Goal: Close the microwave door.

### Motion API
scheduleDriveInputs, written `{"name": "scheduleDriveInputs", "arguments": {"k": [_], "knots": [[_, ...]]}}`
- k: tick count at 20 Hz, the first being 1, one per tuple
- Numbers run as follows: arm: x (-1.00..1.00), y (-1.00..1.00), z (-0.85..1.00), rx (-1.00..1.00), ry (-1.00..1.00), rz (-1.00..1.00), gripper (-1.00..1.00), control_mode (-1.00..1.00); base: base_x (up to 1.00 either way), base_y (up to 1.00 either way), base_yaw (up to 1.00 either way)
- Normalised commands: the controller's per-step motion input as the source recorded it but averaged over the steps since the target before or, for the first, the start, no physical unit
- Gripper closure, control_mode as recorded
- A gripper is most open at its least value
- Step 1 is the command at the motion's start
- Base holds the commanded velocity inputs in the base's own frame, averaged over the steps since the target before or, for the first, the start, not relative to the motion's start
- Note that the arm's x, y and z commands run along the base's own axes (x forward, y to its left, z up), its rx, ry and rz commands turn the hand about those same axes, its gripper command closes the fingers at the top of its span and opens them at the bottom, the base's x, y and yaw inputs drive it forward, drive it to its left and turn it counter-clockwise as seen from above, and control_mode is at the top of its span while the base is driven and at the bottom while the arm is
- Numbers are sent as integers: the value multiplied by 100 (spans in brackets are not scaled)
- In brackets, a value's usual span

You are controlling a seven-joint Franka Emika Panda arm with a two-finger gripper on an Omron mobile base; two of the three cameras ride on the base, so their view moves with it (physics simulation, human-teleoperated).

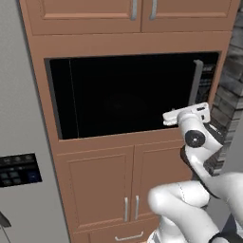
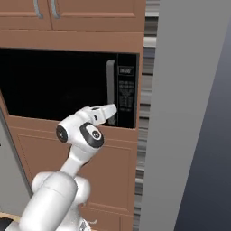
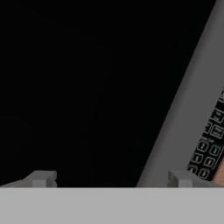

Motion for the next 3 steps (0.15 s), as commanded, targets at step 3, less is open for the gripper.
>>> {"name": "scheduleDriveInputs", "arguments": {"k": [3], "knots": [[-2,0,23,1,5,0,-100,-100,0,0,0]]}}
